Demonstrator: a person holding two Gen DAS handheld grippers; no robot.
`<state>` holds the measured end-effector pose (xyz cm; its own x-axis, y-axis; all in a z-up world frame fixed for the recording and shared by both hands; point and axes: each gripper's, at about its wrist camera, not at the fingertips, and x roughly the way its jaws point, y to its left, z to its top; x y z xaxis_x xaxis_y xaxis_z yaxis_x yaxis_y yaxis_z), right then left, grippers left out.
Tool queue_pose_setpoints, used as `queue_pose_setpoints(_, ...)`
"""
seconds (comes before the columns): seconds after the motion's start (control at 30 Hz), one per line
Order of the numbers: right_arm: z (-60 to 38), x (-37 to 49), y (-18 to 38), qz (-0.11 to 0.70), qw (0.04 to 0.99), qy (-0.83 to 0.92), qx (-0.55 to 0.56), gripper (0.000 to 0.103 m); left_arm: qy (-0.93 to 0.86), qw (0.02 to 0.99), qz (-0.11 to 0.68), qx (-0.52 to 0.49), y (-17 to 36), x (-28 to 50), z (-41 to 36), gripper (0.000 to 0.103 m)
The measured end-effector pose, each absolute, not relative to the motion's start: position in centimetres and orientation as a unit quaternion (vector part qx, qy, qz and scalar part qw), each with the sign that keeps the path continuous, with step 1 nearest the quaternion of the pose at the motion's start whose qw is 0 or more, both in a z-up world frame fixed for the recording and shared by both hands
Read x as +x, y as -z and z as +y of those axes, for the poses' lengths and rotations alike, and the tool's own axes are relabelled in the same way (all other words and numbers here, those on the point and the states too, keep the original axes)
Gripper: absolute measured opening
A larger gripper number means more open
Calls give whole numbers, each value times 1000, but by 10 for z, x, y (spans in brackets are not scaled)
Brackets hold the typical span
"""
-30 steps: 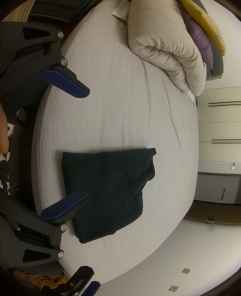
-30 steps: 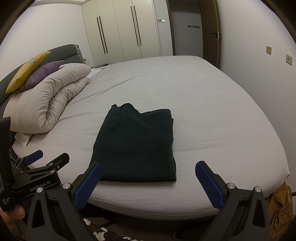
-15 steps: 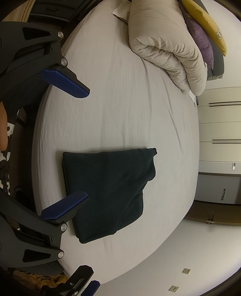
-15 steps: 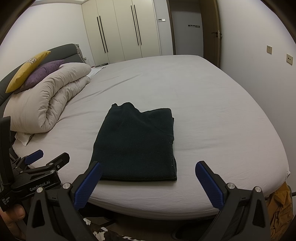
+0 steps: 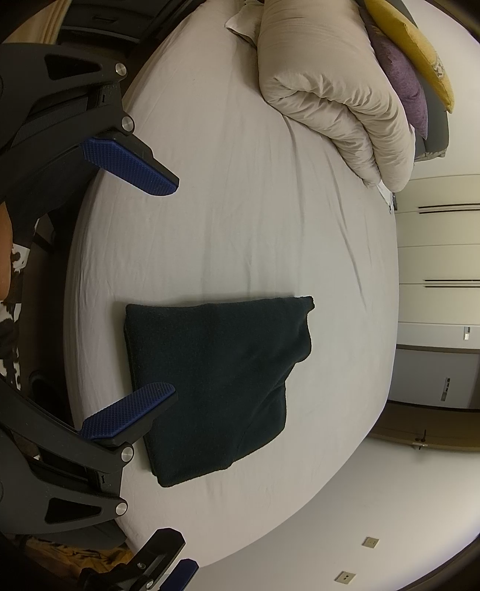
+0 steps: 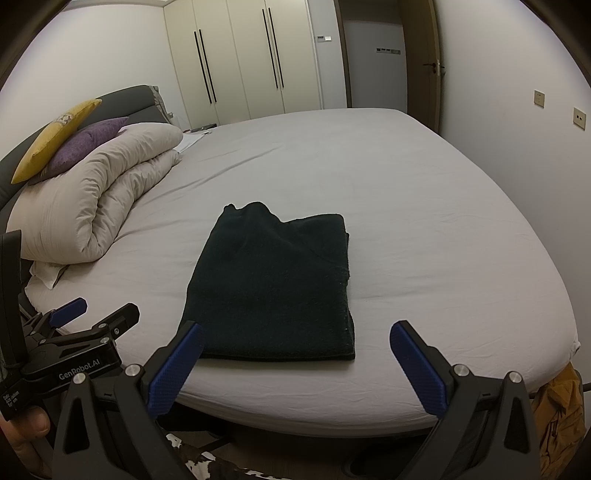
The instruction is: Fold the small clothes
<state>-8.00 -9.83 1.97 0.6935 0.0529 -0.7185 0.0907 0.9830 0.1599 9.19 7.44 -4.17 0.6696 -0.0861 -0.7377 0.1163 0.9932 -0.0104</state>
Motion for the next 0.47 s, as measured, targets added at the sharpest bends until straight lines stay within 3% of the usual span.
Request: queue_pose_setpoints(0.47, -101, -77, -18, 394, 914, 7, 93, 103, 56, 912, 406, 20, 44, 92, 75, 103)
